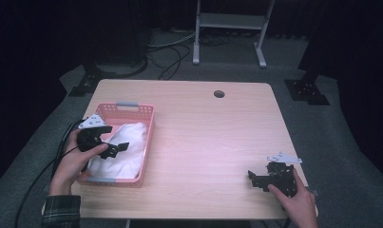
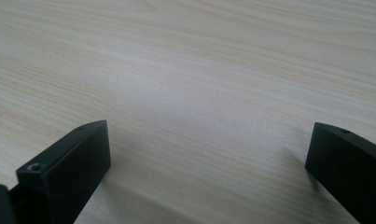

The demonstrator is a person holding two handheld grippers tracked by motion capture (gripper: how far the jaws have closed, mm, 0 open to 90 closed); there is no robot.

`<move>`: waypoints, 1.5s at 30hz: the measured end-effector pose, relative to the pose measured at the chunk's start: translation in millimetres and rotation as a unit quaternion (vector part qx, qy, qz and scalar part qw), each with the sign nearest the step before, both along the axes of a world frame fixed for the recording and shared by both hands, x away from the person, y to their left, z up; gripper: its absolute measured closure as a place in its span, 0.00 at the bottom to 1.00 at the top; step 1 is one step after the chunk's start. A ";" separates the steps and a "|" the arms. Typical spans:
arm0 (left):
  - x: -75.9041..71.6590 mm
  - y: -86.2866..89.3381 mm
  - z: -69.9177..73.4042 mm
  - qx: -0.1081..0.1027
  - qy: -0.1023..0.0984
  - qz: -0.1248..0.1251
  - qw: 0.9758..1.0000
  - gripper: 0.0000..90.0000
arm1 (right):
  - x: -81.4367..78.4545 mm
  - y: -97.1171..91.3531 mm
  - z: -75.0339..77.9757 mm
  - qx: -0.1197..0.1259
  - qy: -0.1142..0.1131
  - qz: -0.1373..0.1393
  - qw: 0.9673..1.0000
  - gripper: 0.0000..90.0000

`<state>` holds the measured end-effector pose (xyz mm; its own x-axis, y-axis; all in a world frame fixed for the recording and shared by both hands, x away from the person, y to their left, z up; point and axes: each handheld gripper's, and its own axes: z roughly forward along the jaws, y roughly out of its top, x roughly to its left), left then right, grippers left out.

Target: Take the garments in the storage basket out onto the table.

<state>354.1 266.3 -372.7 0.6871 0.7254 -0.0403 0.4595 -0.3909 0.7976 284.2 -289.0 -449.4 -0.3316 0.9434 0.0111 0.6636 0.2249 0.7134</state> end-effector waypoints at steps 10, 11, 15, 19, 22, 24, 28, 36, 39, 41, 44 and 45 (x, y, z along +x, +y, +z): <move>4.5 -3.0 -9.0 0.009 0.016 0.001 1.000 0.02 | 0.0 0.0 0.0 0.000 0.000 0.000 1.000 0.00; 4.8 -3.3 -10.0 0.007 0.019 0.002 1.000 0.02 | 0.0 0.0 0.0 0.000 0.000 0.000 1.000 0.00; 5.9 -3.6 -12.2 0.010 0.023 0.000 1.000 0.02 | 0.0 0.0 0.0 0.000 0.000 0.000 1.000 0.00; 6.6 -3.8 -14.6 0.010 0.030 0.000 1.000 0.02 | 0.0 0.0 0.0 0.000 0.000 0.000 1.000 0.00; 7.0 -3.9 -16.1 0.012 0.033 0.000 0.999 0.02 | 0.0 0.0 0.0 0.000 0.000 0.000 1.000 0.00; 7.2 -4.1 -16.5 0.012 0.034 0.000 0.999 0.02 | 0.0 0.0 0.0 0.000 0.000 0.000 1.000 0.00; 7.5 -4.1 -17.7 0.012 0.037 0.000 0.999 0.02 | 0.0 0.0 0.0 0.000 0.000 0.000 1.000 0.00; 8.2 -4.1 -19.8 0.017 0.044 0.000 0.999 0.02 | 0.0 0.0 0.0 0.000 0.000 0.000 1.000 0.00; 8.4 -3.9 -20.8 0.019 0.047 0.000 0.999 0.02 | 0.0 0.0 0.0 0.000 0.000 0.000 1.000 0.00; 8.6 -3.7 -21.5 0.020 0.050 0.001 0.999 0.02 | 0.0 0.0 0.0 0.000 0.000 0.000 1.000 0.00; 8.9 -3.6 -22.2 0.022 0.052 0.003 0.998 0.02 | 0.0 0.0 0.0 0.000 0.000 0.000 1.000 0.00; 8.9 -3.8 -22.6 0.021 0.052 0.003 0.998 0.02 | 0.0 0.0 0.0 0.000 0.000 0.000 1.000 0.00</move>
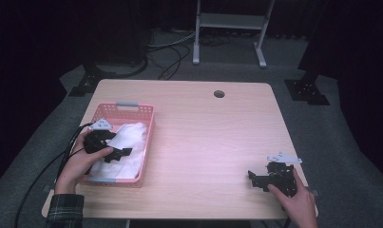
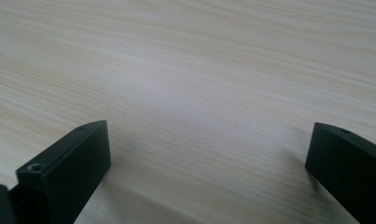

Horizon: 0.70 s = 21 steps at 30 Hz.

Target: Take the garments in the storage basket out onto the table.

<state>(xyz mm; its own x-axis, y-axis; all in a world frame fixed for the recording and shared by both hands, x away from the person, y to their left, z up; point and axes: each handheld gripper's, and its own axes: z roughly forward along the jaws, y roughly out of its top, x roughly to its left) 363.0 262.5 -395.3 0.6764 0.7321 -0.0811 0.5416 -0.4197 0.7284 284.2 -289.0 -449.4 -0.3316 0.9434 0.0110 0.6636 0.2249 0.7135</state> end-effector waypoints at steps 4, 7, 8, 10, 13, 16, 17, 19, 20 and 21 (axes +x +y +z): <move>0.6 0.0 -1.7 0.004 0.005 0.001 1.000 0.02 | 0.0 0.0 0.0 0.000 0.000 0.000 1.000 0.00; 1.0 -0.1 -2.7 0.007 0.010 0.002 1.000 0.02 | 0.0 0.0 0.0 0.000 0.000 0.000 1.000 0.00; 1.3 -0.2 -3.2 0.008 0.010 0.001 1.000 0.02 | 0.0 0.0 0.0 0.000 0.000 0.000 1.000 0.00; 1.6 -0.3 -4.1 0.009 0.012 0.001 1.000 0.02 | 0.0 0.0 0.0 0.000 0.000 0.000 1.000 0.00; 2.2 -0.2 -6.0 0.012 0.016 0.004 1.000 0.02 | 0.0 0.0 0.0 0.000 0.000 0.000 1.000 0.00; 3.0 0.3 -7.5 0.016 0.021 0.005 1.000 0.02 | 0.0 0.0 0.0 0.000 0.000 0.000 1.000 0.00; 3.2 0.0 -8.0 0.017 0.022 0.007 1.000 0.02 | 0.0 0.0 0.0 0.000 0.000 0.000 1.000 0.00; 3.5 -0.2 -8.7 0.019 0.025 0.007 0.999 0.02 | 0.0 0.0 0.0 0.000 0.000 0.000 1.000 0.00; 3.6 -0.3 -9.1 0.021 0.026 0.008 0.999 0.02 | 0.0 0.0 0.0 0.000 0.000 0.000 1.000 0.00; 3.7 -0.5 -9.6 0.023 0.028 0.008 0.999 0.02 | 0.0 0.0 0.0 0.000 0.000 0.000 1.000 0.00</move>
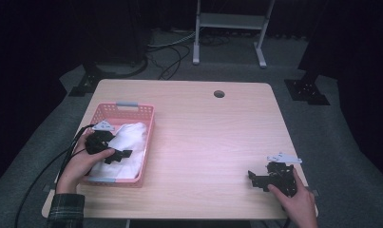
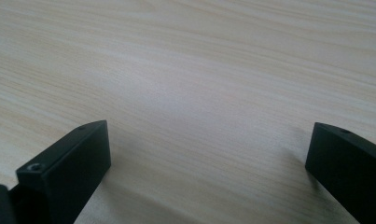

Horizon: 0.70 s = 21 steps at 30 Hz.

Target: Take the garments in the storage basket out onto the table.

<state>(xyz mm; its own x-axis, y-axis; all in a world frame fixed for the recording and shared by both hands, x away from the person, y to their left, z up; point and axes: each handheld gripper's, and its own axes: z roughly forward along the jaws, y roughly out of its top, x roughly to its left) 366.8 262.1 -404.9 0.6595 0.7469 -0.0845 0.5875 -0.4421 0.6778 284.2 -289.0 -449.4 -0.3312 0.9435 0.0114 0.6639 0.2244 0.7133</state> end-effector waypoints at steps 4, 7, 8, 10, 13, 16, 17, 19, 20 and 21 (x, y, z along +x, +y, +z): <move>0.8 -0.4 -2.2 0.008 0.009 0.000 1.000 0.02 | 0.0 0.0 0.0 0.000 0.000 0.000 1.000 0.00; 1.3 -0.7 -3.6 0.010 0.014 0.002 1.000 0.02 | 0.0 0.0 0.0 0.000 0.000 0.000 1.000 0.00; 1.4 -0.8 -3.8 0.011 0.015 0.002 1.000 0.02 | 0.0 0.0 0.0 0.000 0.000 0.000 1.000 0.00; 1.7 -0.9 -4.3 0.012 0.018 0.002 1.000 0.02 | 0.0 0.0 0.0 0.000 0.000 0.000 1.000 0.00; 2.5 -0.9 -5.5 0.013 0.024 0.002 1.000 0.02 | 0.0 0.0 0.0 0.000 0.000 0.000 1.000 0.00; 2.9 -1.2 -6.4 0.016 0.026 0.002 1.000 0.02 | 0.0 0.0 0.0 0.000 0.000 0.000 1.000 0.00; 3.2 -1.3 -6.7 0.017 0.027 0.002 1.000 0.02 | 0.0 0.0 0.0 0.000 0.000 0.000 1.000 0.00; 3.6 -1.3 -7.2 0.018 0.030 0.002 0.999 0.02 | 0.0 0.0 0.0 0.000 0.000 0.000 1.000 0.00; 3.6 -1.5 -7.6 0.018 0.032 0.003 0.999 0.02 | 0.0 0.0 0.0 0.000 0.000 0.000 1.000 0.00; 3.7 -1.7 -7.8 0.020 0.032 0.003 0.999 0.02 | 0.0 0.0 0.0 0.000 0.000 0.000 1.000 0.00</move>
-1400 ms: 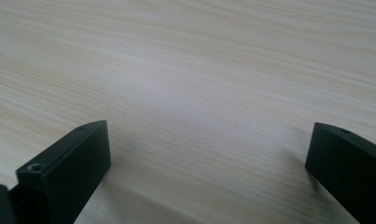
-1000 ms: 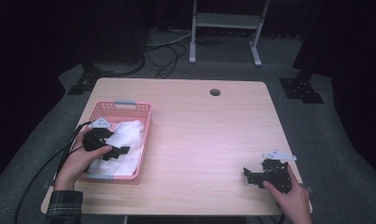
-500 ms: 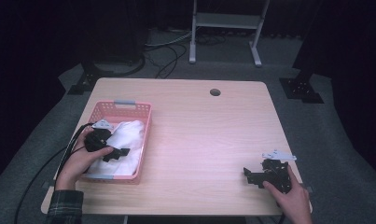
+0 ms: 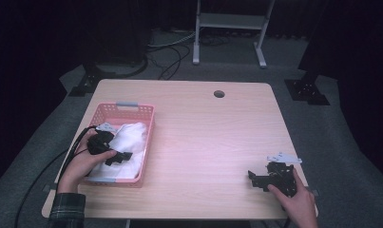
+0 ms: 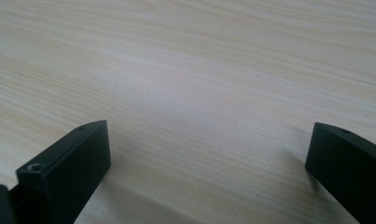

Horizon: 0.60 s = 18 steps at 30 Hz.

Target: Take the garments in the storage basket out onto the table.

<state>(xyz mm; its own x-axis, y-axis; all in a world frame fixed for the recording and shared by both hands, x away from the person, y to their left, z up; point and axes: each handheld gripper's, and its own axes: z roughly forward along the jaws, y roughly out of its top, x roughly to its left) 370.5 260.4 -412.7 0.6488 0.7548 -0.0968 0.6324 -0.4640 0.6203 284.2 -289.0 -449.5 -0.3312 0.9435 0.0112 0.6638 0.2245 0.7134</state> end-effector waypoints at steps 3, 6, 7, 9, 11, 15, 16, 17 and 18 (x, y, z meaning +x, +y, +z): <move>0.4 -0.6 -0.7 0.004 0.003 0.000 1.000 0.02 | 0.0 0.0 0.0 0.000 0.000 0.000 1.000 0.00; 1.1 -1.6 -1.9 0.011 0.008 -0.001 1.000 0.00 | 0.0 0.0 0.0 0.000 0.000 0.000 1.000 0.00; 1.3 -2.1 -2.0 0.012 0.009 -0.001 1.000 0.00 | 0.0 0.0 0.0 0.000 0.000 0.000 1.000 0.00; 1.4 -2.4 -2.2 0.013 0.011 -0.001 1.000 0.00 | 0.0 0.0 0.0 0.000 0.000 0.000 1.000 0.00; 1.8 -2.4 -2.5 0.014 0.012 0.000 1.000 0.00 | 0.0 0.0 0.0 0.000 0.000 0.000 1.000 0.00; 2.3 -4.1 -3.8 0.020 0.016 -0.001 1.000 0.00 | 0.0 0.0 0.0 0.000 0.000 0.000 1.000 0.00; 2.4 -4.3 -4.1 0.021 0.018 -0.001 1.000 0.00 | 0.0 0.0 0.0 0.000 0.000 0.000 1.000 0.00; 2.5 -4.5 -4.5 0.021 0.019 0.000 1.000 0.00 | 0.0 0.0 0.0 0.000 0.000 0.000 1.000 0.00; 2.5 -4.7 -4.7 0.022 0.019 0.000 1.000 0.00 | 0.0 0.0 0.0 0.000 0.000 0.000 1.000 0.00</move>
<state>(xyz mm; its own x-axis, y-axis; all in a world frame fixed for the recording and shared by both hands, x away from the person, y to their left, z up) 373.0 255.7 -417.4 0.6448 0.7592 -0.0890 0.6557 -0.4895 0.5749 284.2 -289.0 -449.5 -0.3316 0.9433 0.0110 0.6636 0.2250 0.7135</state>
